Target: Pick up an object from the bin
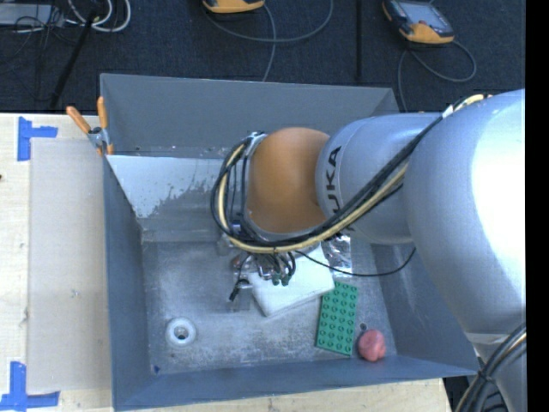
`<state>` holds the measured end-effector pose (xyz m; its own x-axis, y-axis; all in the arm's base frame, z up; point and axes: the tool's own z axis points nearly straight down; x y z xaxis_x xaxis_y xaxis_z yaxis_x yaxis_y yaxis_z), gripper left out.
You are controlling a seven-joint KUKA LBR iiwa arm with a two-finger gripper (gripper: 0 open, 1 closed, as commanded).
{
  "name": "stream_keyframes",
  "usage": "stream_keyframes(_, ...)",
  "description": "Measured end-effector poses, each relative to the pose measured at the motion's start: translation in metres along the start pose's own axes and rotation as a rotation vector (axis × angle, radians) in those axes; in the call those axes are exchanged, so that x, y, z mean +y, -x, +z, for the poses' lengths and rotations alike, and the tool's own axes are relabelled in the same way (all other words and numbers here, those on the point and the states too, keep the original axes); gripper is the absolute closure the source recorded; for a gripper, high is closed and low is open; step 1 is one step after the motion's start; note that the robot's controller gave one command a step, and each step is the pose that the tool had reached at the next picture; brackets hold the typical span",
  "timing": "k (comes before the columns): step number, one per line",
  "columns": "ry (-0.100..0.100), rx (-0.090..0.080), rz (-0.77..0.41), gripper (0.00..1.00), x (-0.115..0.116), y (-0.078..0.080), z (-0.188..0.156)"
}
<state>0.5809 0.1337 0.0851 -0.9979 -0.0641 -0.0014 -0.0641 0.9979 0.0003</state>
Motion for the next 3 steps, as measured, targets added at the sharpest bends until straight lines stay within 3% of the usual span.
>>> stream_keyframes(1,0.002,-0.001,0.003,0.00,0.045,0.024,0.016)
stream_keyframes(2,0.002,-0.003,-0.451,0.00,0.107,0.049,0.015)
stream_keyframes(3,0.001,-0.001,-0.445,1.00,0.105,0.049,0.015)
